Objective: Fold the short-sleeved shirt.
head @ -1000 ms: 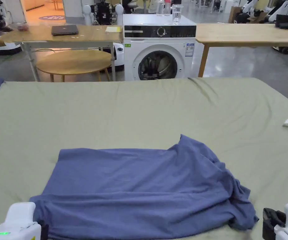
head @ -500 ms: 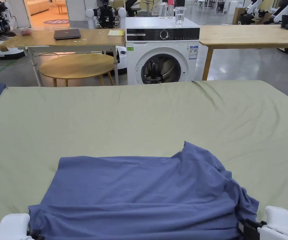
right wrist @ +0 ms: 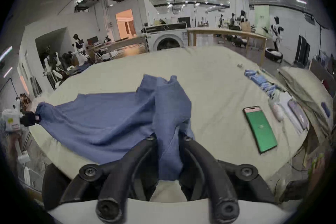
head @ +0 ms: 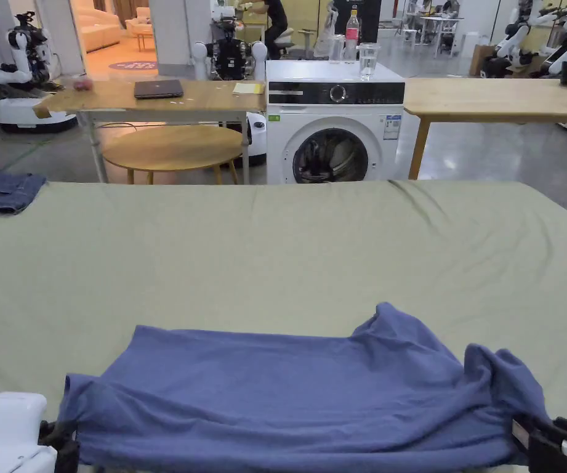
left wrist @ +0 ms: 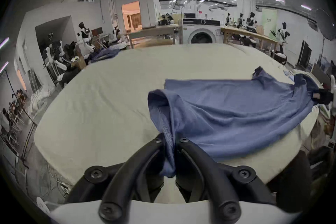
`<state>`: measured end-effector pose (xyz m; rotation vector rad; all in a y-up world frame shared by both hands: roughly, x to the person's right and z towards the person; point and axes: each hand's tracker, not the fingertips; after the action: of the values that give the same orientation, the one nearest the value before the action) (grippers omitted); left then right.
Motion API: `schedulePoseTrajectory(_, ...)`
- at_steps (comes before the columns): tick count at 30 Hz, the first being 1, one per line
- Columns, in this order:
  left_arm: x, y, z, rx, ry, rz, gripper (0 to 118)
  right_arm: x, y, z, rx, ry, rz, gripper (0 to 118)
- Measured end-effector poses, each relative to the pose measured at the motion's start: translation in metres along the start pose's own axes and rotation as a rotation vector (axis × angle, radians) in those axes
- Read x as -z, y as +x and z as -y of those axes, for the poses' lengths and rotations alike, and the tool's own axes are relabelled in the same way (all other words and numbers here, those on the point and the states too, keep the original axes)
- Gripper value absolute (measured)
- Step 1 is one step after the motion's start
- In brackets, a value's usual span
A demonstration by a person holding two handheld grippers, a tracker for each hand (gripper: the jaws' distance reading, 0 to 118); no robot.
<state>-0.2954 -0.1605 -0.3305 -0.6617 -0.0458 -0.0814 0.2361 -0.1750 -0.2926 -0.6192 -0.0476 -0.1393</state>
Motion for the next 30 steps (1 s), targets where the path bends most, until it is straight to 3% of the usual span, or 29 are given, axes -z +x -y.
schedulePoseTrajectory(9, 0.017, -0.009, 0.086, -0.102, -0.138, 0.038, 4, 0.023, 0.008, 0.093, -0.013, -0.203, 0.046, 16)
schedulePoseTrajectory(11, 0.012, -0.007, 0.093, -0.083, -0.115, 0.001, 9, 0.024, 0.006, 0.099, -0.018, -0.195, 0.044, 19)
schedulePoseTrajectory(12, 0.006, -0.007, 0.093, -0.085, -0.100, -0.022, 28, 0.018, 0.004, 0.096, -0.030, -0.180, 0.040, 30)
schedulePoseTrajectory(13, 0.000, -0.007, 0.091, -0.080, -0.077, -0.024, 56, 0.012, 0.000, 0.089, -0.045, -0.156, 0.026, 54)
schedulePoseTrajectory(14, -0.008, -0.006, 0.085, -0.058, -0.030, -0.030, 96, 0.006, -0.006, 0.079, -0.079, -0.107, 0.022, 100)
schedulePoseTrajectory(15, -0.016, -0.003, 0.077, -0.033, 0.026, -0.038, 108, -0.002, -0.015, 0.069, -0.110, -0.040, 0.034, 118)
schedulePoseTrajectory(16, -0.021, 0.000, 0.067, -0.008, 0.089, -0.033, 109, -0.012, -0.024, 0.056, -0.128, 0.075, 0.068, 118)
schedulePoseTrajectory(22, -0.025, 0.041, 0.000, 0.090, 0.287, 0.004, 109, -0.037, -0.088, -0.007, -0.135, 0.331, -0.038, 118)
schedulePoseTrajectory(23, -0.022, 0.046, -0.008, 0.092, 0.288, 0.007, 107, -0.038, -0.096, -0.013, -0.133, 0.330, -0.071, 111)
schedulePoseTrajectory(24, -0.021, 0.050, -0.012, 0.100, 0.298, 0.014, 94, -0.040, -0.103, -0.015, -0.130, 0.327, -0.098, 88)
schedulePoseTrajectory(25, -0.023, 0.059, -0.016, 0.108, 0.309, 0.025, 55, -0.041, -0.108, -0.015, -0.135, 0.340, -0.100, 45)
schedulePoseTrajectory(26, -0.022, 0.063, -0.018, 0.114, 0.303, 0.027, 0, -0.041, -0.115, -0.013, -0.155, 0.354, -0.095, 0)
schedulePoseTrajectory(27, -0.019, 0.067, -0.017, 0.125, 0.288, 0.005, 0, -0.041, -0.121, -0.012, -0.195, 0.363, -0.058, 0)
schedulePoseTrajectory(30, -0.005, 0.066, -0.002, 0.097, 0.269, 0.035, 0, -0.036, -0.119, -0.011, -0.212, 0.334, -0.133, 0)
